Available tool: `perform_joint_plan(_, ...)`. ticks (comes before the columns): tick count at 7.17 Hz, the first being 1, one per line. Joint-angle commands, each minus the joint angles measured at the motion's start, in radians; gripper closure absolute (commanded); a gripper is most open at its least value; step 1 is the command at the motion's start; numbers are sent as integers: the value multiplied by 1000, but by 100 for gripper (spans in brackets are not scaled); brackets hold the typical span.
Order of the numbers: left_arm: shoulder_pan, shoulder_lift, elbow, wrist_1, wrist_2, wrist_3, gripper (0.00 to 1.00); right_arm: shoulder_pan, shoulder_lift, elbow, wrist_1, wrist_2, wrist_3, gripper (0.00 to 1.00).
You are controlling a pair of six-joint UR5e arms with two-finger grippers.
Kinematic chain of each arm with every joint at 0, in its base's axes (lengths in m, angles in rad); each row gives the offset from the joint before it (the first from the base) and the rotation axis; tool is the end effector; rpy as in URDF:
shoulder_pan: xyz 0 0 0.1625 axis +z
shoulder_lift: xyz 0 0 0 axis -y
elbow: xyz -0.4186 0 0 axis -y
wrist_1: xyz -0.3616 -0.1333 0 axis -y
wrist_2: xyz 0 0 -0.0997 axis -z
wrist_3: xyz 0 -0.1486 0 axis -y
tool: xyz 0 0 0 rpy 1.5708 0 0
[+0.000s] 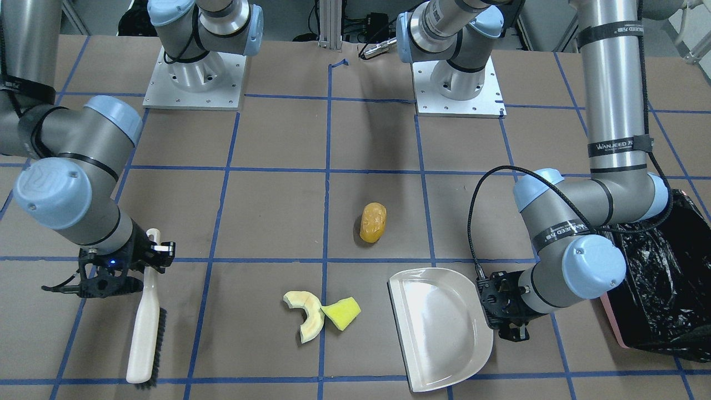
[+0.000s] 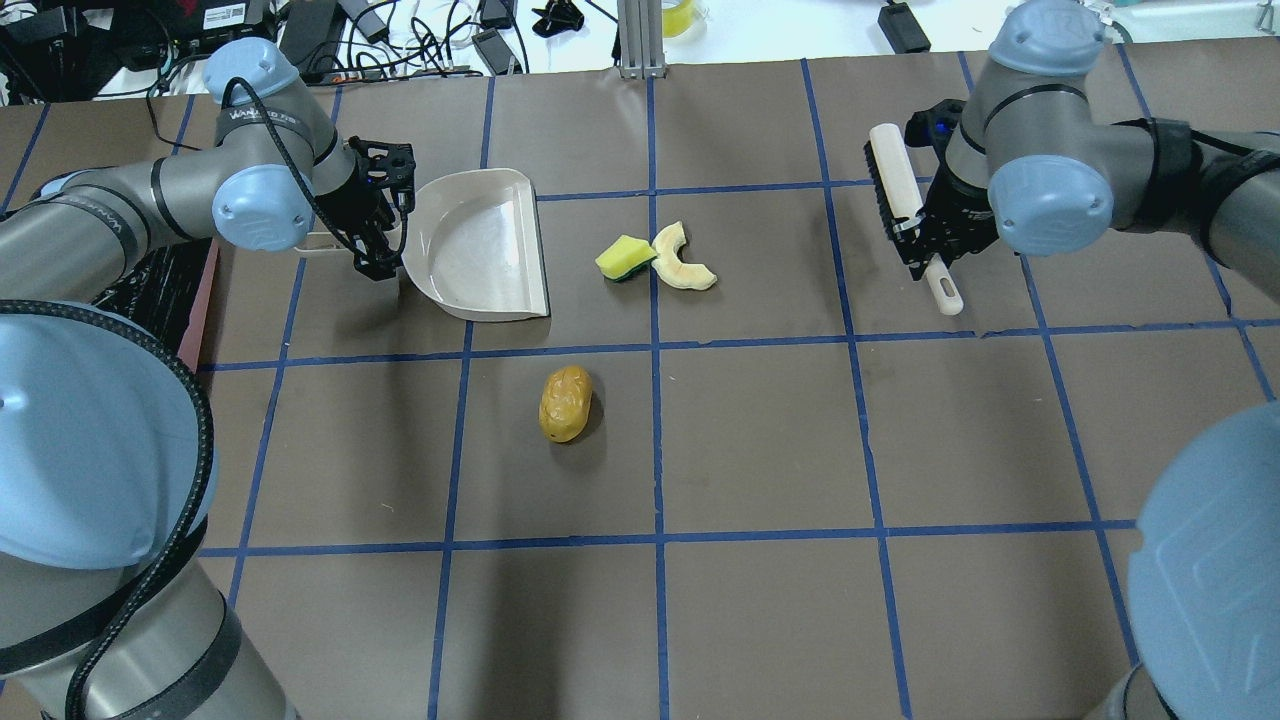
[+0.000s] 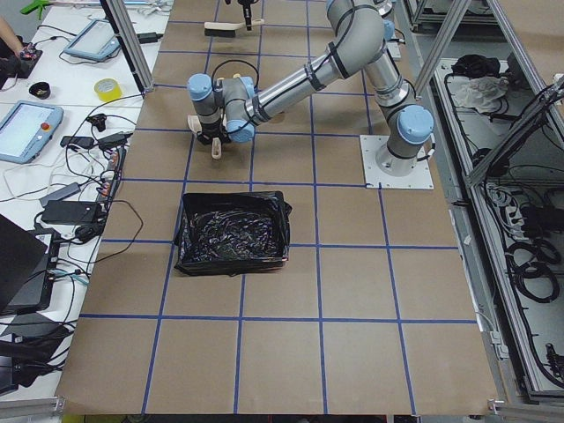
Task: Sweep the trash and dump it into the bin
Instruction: 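Move the brush toward the sponge and foam piece while the left gripper holds the dustpan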
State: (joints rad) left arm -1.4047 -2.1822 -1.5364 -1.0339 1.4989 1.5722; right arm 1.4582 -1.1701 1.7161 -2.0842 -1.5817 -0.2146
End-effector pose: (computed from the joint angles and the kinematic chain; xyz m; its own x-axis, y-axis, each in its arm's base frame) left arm -0.0367 -0.6521 0.1559 -0.1638 0.9857 0.0400 0.9834 0.1664 -0.0718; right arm 0.0671 -0.5783 0.2084 -0.9948 -0.1021 0.0037 -0.1019 0.9942 0.0342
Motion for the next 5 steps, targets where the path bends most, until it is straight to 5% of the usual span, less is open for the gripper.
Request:
perform_joint_plan(1, -7, 10, -10, -5, 6, 1, 96, 97, 9, 0, -4, 8, 125, 100)
perform_joint_plan(5, -34, 24, -33, 2, 7, 65, 98, 281, 36, -3, -4, 12, 427, 100)
